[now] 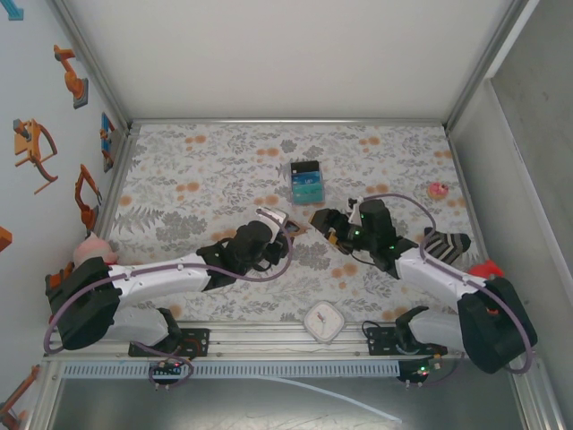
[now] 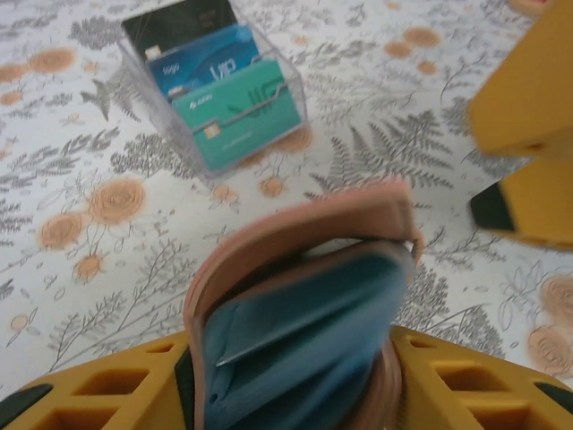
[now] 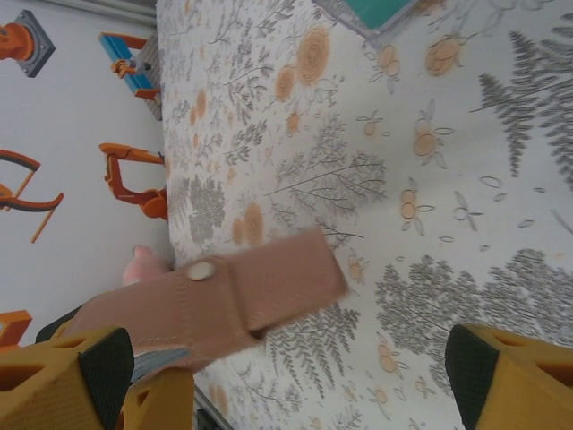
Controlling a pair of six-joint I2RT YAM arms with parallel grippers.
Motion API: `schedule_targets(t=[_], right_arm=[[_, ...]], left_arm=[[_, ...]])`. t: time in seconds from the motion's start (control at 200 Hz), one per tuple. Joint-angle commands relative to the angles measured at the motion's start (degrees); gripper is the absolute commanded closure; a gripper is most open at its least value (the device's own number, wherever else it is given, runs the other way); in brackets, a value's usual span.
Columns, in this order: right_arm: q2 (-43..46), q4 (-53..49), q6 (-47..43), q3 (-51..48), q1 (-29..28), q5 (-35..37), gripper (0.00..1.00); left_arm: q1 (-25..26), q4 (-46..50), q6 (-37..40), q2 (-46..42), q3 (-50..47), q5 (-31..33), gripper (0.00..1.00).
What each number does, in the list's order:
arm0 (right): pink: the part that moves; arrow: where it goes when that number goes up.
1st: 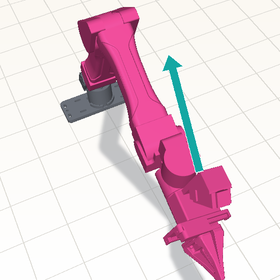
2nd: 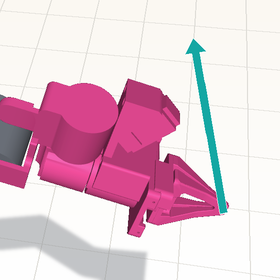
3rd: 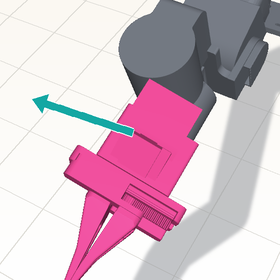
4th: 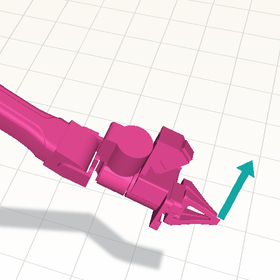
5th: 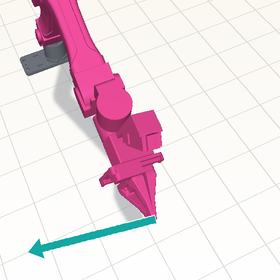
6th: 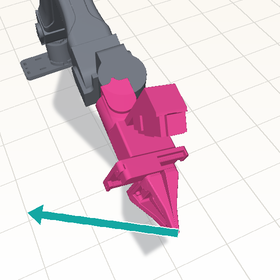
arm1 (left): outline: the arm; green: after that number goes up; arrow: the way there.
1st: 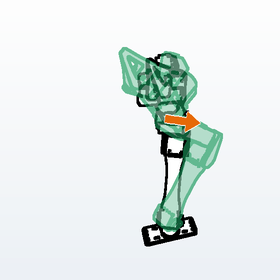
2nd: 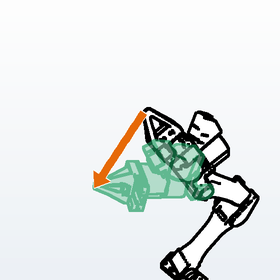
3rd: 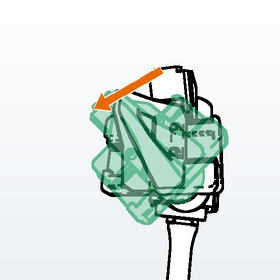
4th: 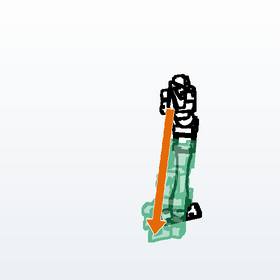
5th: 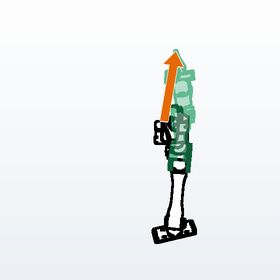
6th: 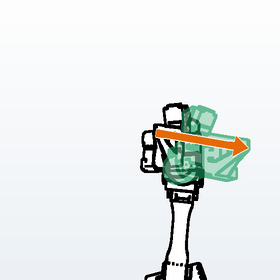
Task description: Take the credit cards out of the card holder
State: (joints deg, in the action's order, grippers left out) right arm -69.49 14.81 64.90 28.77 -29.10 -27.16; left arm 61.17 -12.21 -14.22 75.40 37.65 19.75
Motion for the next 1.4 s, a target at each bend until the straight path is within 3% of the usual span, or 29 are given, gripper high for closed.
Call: schedule_targets(t=[0.0, 0.195, 0.316, 0.371, 0.661, 0.766, 0.987, 1.092, 1.392], right_arm=[[-2.5, 9.3, 4.2, 2.7, -1.2, -1.7, 0.11], [-5.5, 8.7, 2.9, 5.5, -2.1, -0.7, 0.20], [-3.1, -3.0, -4.3, 7.9, -2.2, 4.7, 0.19], [-1.8, -8.7, -7.6, 9.3, -2.1, 7.0, 0.19], [5.7, -26.3, -17.6, 12.5, -2.1, 18.2, 0.19], [7.0, -29.0, -19.3, 13.0, -2.1, 20.7, 0.18], [8.1, -30.6, -21.3, 13.5, -2.1, 22.1, 0.17], [8.6, -31.0, -22.0, 13.2, -2.1, 22.2, 0.16], [9.3, -30.6, -23.5, 12.5, -2.1, 22.7, 0.14]], left_arm=[[0.9, -5.7, 2.9, -1.2, -0.1, 1.0, 0.49], [1.3, -5.0, 2.7, -0.2, 0.5, 1.5, 0.49], [1.4, -4.0, 1.4, 0.0, -0.2, 2.7, 0.49], [1.4, -2.2, 0.7, 0.0, 0.3, 2.8, 0.42], [-2.7, 28.2, -16.7, 3.1, 10.2, 3.6, 0.16], [-3.1, 34.4, -21.3, 7.1, 13.6, 1.9, 0.10], [-5.3, 32.9, -25.4, 16.8, 17.2, -5.3, 0.05], [-5.6, 32.8, -25.8, 20.3, 19.1, -5.6, 0.00], [-6.3, 34.4, -24.8, 27.3, 24.7, -6.4, 0.03]])
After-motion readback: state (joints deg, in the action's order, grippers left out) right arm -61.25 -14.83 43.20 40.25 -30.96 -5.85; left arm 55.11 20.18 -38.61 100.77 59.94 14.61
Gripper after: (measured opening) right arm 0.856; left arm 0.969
